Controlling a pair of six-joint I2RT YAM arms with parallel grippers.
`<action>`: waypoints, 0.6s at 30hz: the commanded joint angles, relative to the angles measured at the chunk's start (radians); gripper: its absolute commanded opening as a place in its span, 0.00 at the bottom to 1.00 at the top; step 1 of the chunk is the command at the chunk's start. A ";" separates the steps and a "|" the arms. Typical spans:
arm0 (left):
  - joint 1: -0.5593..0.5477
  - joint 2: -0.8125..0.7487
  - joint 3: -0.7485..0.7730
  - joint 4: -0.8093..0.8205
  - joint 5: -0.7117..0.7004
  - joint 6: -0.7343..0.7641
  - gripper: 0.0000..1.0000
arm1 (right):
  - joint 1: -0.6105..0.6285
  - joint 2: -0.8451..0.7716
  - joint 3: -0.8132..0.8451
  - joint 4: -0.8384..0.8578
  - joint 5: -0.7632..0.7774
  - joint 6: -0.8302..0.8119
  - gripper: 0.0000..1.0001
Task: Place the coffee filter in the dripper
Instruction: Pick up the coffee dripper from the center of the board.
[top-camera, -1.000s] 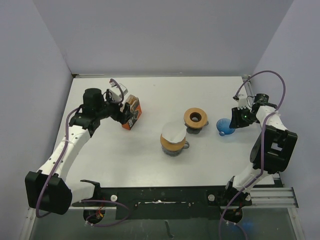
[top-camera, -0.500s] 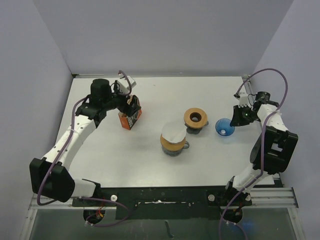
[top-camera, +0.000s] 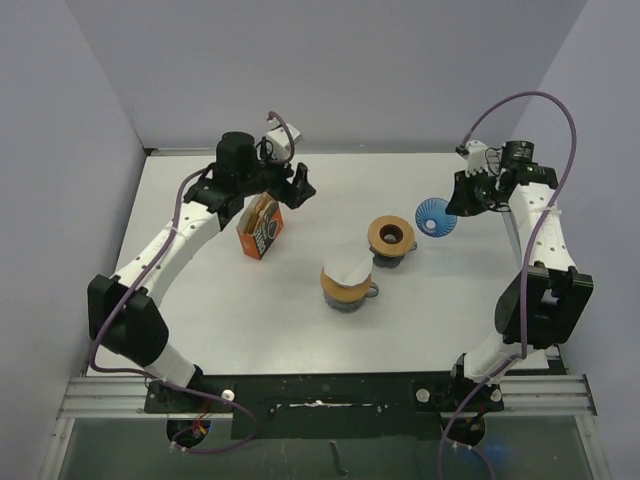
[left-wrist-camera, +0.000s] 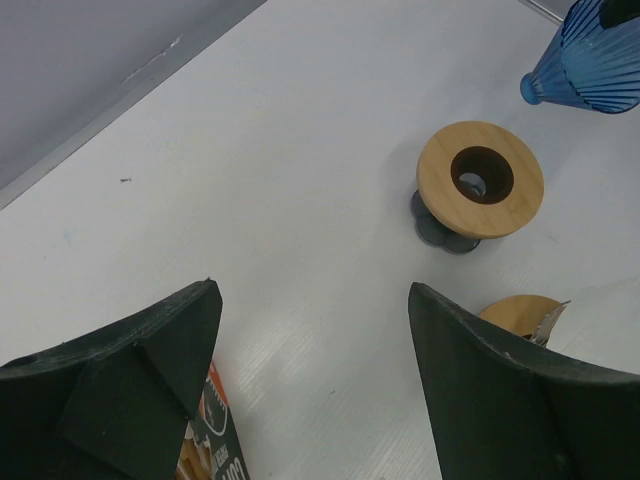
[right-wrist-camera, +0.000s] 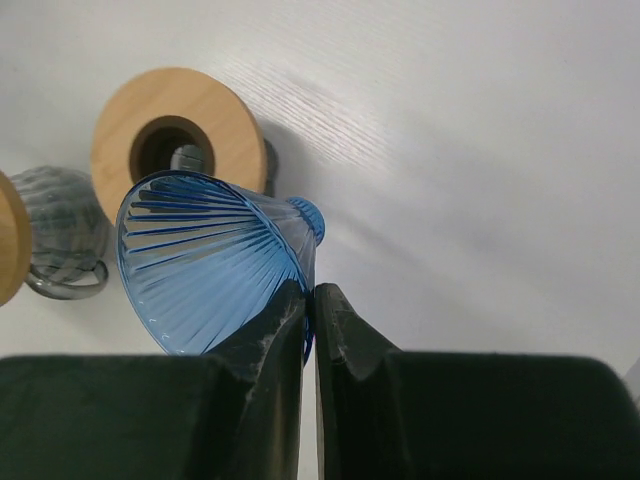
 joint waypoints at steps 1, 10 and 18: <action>-0.042 0.053 0.099 0.084 -0.032 -0.093 0.75 | 0.084 -0.009 0.102 -0.047 -0.066 0.047 0.00; -0.097 0.130 0.181 0.097 -0.060 -0.147 0.74 | 0.219 0.091 0.217 -0.076 -0.089 0.092 0.00; -0.132 0.176 0.237 0.086 -0.052 -0.173 0.74 | 0.260 0.142 0.223 -0.100 -0.081 0.101 0.00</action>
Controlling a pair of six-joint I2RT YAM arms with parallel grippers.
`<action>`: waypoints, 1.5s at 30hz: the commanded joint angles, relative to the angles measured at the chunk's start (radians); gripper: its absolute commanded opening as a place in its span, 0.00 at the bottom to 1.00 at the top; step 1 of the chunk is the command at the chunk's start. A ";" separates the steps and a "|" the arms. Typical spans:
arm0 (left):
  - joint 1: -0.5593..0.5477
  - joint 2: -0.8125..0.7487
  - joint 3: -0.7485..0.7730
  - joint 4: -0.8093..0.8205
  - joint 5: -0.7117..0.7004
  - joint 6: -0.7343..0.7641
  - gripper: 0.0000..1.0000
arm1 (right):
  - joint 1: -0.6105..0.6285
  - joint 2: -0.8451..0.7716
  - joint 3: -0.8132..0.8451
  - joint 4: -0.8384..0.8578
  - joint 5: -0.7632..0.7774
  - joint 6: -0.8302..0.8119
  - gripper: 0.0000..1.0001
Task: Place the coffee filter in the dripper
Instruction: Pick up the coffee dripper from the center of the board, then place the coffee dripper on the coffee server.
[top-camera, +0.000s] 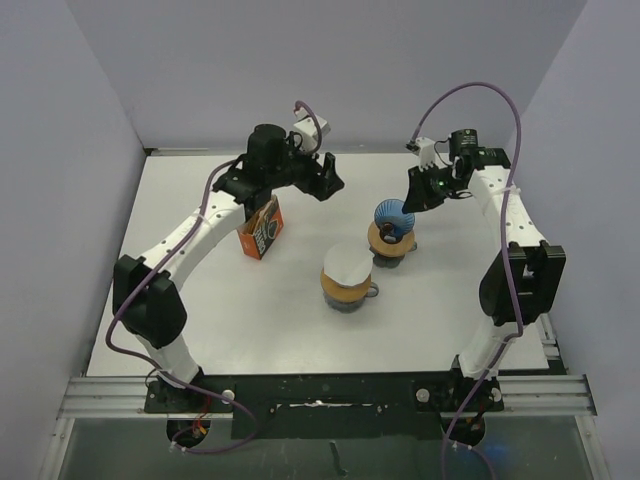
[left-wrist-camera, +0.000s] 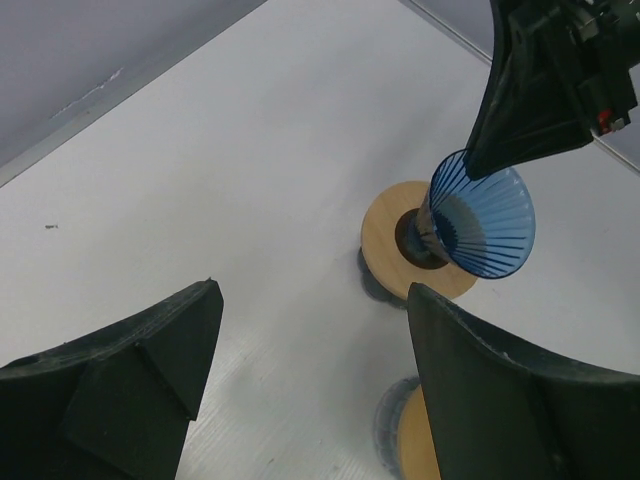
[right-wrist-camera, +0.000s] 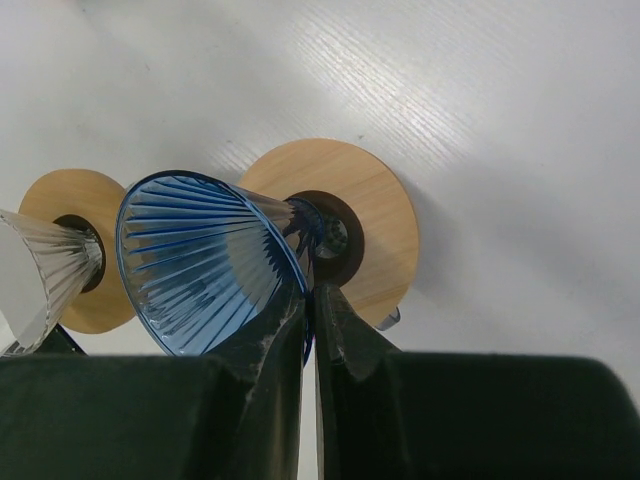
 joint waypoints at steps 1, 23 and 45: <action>-0.023 0.023 0.077 0.051 0.004 -0.024 0.74 | 0.014 -0.006 0.041 -0.019 -0.021 0.017 0.00; -0.116 0.200 0.210 -0.004 0.011 -0.115 0.68 | 0.000 0.042 0.020 -0.063 0.057 -0.025 0.00; -0.181 0.430 0.410 -0.108 0.053 -0.194 0.46 | -0.027 0.085 0.045 -0.062 0.058 -0.032 0.10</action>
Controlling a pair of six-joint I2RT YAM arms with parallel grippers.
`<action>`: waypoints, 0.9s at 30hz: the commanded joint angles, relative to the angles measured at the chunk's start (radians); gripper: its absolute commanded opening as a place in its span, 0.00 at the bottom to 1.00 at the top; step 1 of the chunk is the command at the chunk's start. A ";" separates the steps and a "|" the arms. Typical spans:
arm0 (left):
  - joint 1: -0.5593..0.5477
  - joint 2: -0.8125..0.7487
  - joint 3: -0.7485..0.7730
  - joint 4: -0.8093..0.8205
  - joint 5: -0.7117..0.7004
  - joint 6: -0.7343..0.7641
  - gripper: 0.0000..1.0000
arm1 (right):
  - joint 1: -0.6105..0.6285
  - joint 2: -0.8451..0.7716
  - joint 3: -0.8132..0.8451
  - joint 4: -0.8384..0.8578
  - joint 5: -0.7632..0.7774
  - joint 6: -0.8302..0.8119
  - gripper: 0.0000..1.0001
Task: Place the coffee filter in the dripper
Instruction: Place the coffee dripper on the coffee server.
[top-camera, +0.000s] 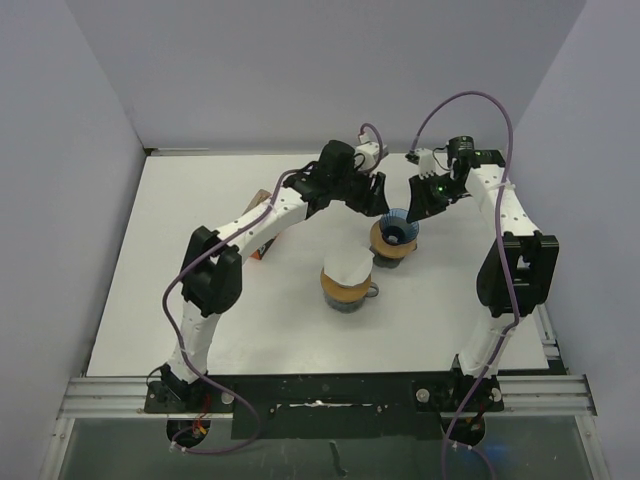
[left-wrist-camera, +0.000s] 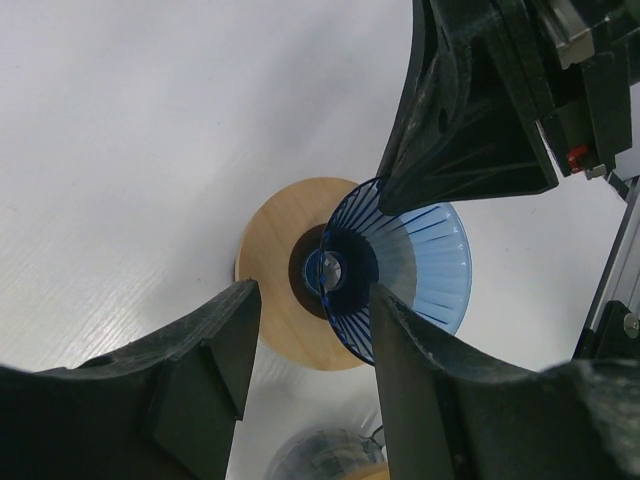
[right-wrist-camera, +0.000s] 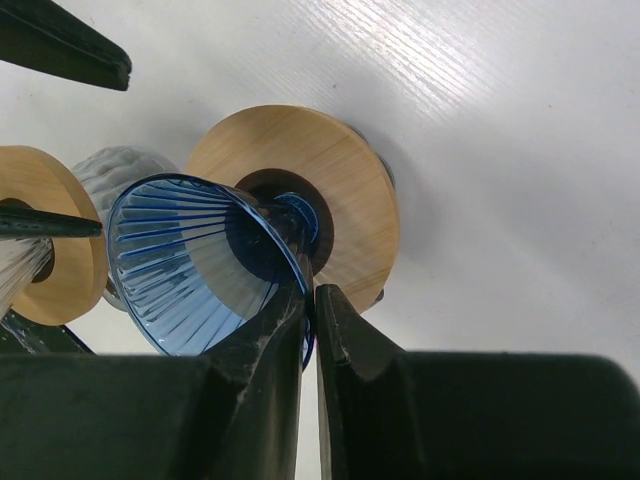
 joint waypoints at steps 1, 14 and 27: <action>-0.007 0.033 0.088 -0.019 0.025 -0.029 0.46 | -0.012 0.006 0.048 -0.004 -0.001 -0.010 0.11; -0.015 0.100 0.149 -0.056 0.060 -0.061 0.33 | -0.010 0.017 0.057 -0.005 -0.009 -0.009 0.14; -0.019 0.117 0.154 -0.070 0.062 -0.066 0.27 | -0.011 0.030 0.053 0.003 -0.035 0.003 0.17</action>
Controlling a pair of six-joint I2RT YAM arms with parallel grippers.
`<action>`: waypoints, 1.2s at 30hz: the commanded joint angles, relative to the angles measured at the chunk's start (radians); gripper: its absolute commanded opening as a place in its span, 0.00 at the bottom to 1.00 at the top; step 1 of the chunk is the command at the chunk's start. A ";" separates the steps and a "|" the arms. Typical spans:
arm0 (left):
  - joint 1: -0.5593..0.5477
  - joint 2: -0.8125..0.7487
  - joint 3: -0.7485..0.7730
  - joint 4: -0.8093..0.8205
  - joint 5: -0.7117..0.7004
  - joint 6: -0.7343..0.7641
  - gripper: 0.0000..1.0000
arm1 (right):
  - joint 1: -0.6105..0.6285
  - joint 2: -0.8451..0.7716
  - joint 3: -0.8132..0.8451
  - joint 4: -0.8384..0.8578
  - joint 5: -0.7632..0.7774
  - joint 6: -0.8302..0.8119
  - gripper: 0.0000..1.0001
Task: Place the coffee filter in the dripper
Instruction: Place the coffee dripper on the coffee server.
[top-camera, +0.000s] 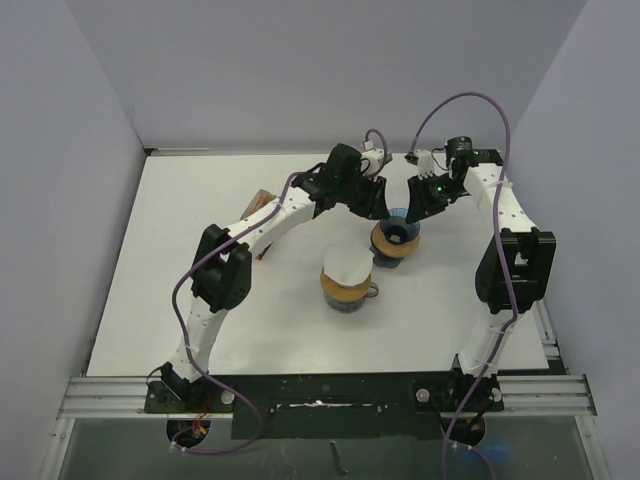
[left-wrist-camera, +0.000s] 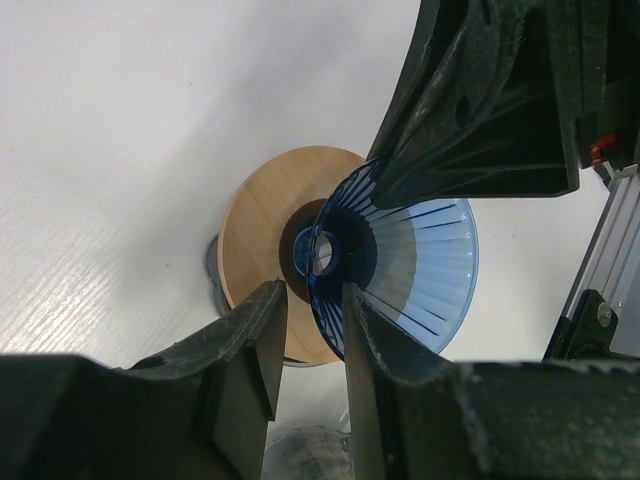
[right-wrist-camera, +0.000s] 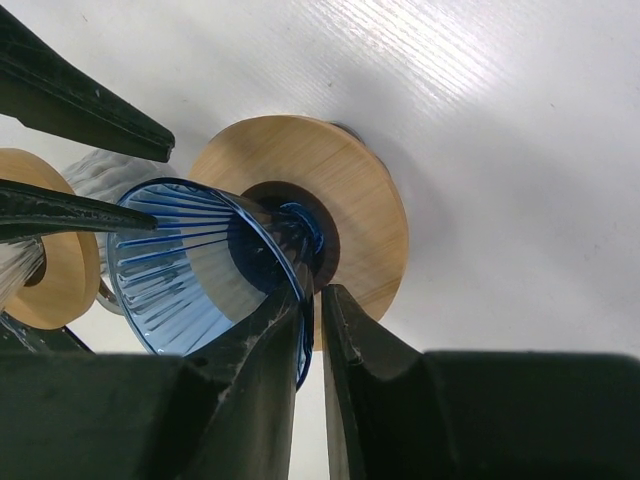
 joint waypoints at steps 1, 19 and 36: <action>-0.006 0.018 0.056 0.013 0.026 -0.011 0.27 | -0.008 -0.001 0.037 0.012 -0.042 0.007 0.17; -0.004 -0.018 0.057 -0.008 0.006 0.006 0.26 | 0.010 0.016 0.042 0.011 -0.132 0.027 0.14; -0.003 -0.029 0.041 -0.021 -0.035 0.019 0.27 | 0.008 0.028 0.054 0.022 -0.131 0.030 0.18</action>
